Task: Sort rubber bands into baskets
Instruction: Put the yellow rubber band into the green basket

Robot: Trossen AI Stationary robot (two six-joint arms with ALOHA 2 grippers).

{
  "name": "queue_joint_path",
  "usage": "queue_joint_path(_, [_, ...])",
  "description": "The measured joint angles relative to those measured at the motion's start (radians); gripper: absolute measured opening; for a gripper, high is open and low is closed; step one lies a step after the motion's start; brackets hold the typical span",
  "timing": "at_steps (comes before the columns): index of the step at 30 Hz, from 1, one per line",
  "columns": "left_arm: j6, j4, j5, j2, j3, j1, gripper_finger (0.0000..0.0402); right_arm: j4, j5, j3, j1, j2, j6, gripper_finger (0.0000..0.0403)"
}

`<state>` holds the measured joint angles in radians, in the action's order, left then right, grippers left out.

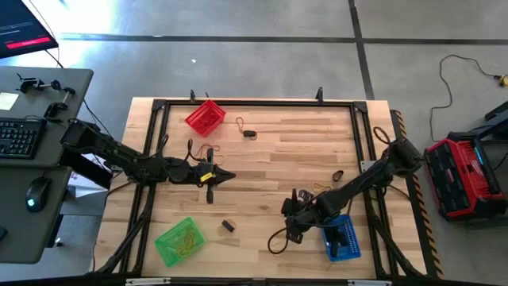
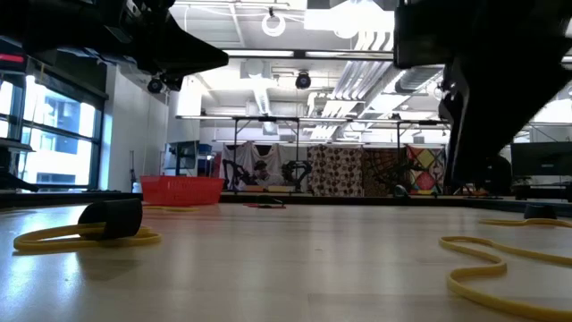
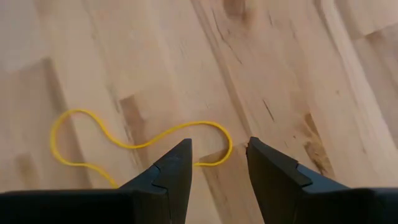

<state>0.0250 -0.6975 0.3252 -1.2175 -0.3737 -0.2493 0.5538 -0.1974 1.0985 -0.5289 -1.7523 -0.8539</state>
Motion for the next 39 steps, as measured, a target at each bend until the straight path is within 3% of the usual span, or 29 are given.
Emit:
queue_joint_path(12, [0.0, -0.002, 0.003, 0.0, 0.0, 0.0, 0.0, 0.0, 0.01, 0.001, 0.019, -0.115, 0.025, 0.0127])
queue_joint_path(17, [0.0, -0.002, 0.005, 0.0, 0.0, 0.0, 0.0, -0.005, 0.032, 0.004, 0.025, -0.128, 0.053, 0.0086])
queue_joint_path(22, [0.007, -0.002, 0.005, 0.0, 0.0, 0.0, 0.0, -0.008, 0.041, 0.002, 0.024, -0.119, 0.106, 0.0014])
queue_joint_path(26, [0.027, -0.002, -0.004, 0.0, 0.0, 0.0, 0.0, 0.014, 0.028, -0.002, 0.025, -0.095, 0.123, 0.0011])
queue_joint_path(39, [0.151, -0.012, -0.008, -0.046, -0.006, -0.008, 0.0012, -0.014, -0.364, -0.002, -0.017, 0.051, 0.178, 0.0001])
